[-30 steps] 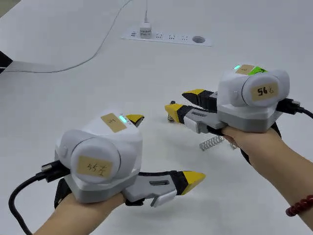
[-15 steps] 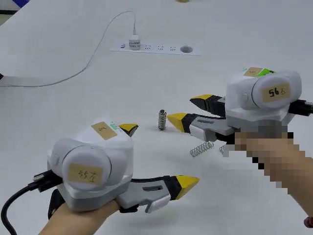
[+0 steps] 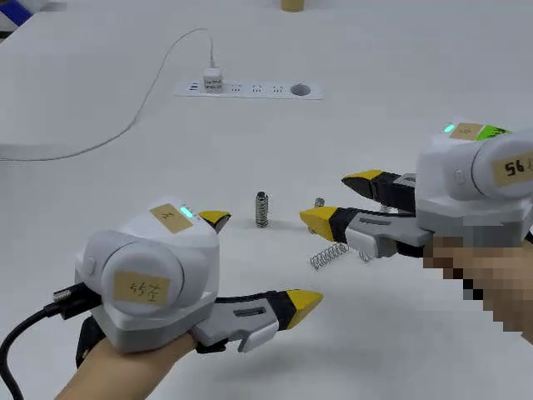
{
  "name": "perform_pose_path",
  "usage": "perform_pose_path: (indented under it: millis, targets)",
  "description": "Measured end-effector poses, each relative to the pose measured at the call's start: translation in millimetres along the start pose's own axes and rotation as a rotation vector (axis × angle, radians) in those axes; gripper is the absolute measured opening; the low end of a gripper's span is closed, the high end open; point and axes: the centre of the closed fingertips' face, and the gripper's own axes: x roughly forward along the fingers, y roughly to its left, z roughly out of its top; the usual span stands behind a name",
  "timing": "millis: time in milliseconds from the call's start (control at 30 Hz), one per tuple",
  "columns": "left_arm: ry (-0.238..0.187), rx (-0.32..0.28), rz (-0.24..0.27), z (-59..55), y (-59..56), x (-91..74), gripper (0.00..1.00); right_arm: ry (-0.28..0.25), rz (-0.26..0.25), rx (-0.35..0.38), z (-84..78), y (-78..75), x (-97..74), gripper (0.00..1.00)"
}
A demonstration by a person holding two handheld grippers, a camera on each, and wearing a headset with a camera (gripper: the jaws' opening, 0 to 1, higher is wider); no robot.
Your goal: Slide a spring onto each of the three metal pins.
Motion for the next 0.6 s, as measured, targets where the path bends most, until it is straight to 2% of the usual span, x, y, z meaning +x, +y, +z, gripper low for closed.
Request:
perform_pose_path:
  millis: [267, 600]
  targets:
    - [0.011, -0.003, -0.007, -3.0, 4.1, 9.2, 0.75, -0.007, -0.008, 0.02, -7.4, -4.3, -18.8, 0.46]
    - [0.02, 0.069, -0.046, -6.6, -1.1, 24.4, 0.63, -0.021, -0.027, 0.039, -17.3, -12.8, -40.1, 0.46]
